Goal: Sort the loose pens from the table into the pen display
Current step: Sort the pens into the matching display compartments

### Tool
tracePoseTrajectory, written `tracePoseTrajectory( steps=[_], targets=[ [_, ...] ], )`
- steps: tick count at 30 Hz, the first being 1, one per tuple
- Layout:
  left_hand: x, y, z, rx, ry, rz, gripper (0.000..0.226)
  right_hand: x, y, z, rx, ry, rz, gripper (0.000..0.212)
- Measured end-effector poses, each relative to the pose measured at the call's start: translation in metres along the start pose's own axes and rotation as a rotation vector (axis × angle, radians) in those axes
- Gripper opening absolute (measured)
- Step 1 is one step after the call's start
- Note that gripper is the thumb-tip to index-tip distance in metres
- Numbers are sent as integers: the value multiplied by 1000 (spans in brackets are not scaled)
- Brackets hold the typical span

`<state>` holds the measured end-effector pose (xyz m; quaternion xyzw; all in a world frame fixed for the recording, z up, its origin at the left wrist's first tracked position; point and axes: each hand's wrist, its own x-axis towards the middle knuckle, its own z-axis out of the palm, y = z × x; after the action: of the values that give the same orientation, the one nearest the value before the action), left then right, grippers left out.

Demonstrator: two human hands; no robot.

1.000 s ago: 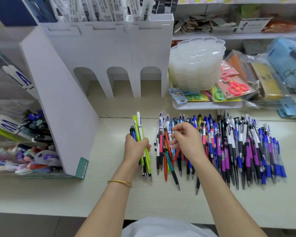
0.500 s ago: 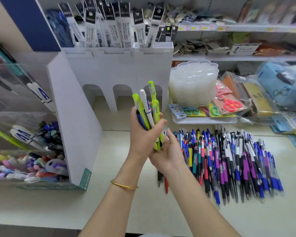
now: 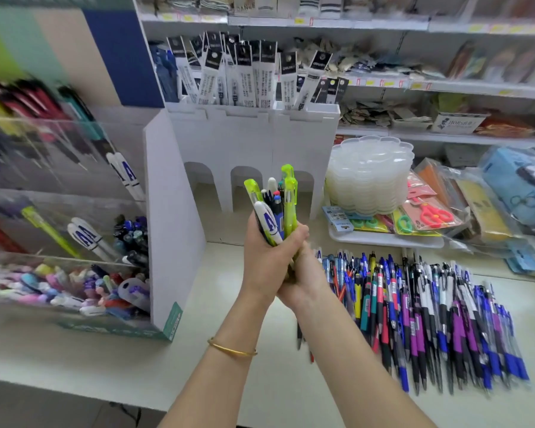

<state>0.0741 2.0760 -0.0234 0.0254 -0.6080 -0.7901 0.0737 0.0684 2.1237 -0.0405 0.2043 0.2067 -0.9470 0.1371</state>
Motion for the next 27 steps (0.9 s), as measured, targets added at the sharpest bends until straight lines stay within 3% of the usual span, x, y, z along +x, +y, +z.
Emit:
tracePoseTrajectory(
  steps=[3, 6, 8, 11, 14, 18, 27],
  targets=[
    [5, 10, -17, 18, 48, -30, 19, -3, 9, 4, -244, 60, 20, 32],
    [9, 26, -50, 80, -48, -28, 10, -9, 9, 16, -606, 194, -335, 22],
    [7, 38, -71, 102, -102, -57, 16, -14, 6, 36, -724, 93, -534, 21],
    [0, 53, -98, 157, -156, -106, 22, -20, 13, 70, -923, -166, -547, 15],
    [-1, 66, -129, 189, -193, -130, 26, -19, 36, 95, -1179, -263, -596, 8],
    [8, 84, -180, 207, -247, -138, 23, -14, 80, 115, -1151, -293, -685, 5],
    [42, 112, -310, 207, -300, -133, 21, 14, 205, 164, -1024, -148, -881, 7]
  ],
)
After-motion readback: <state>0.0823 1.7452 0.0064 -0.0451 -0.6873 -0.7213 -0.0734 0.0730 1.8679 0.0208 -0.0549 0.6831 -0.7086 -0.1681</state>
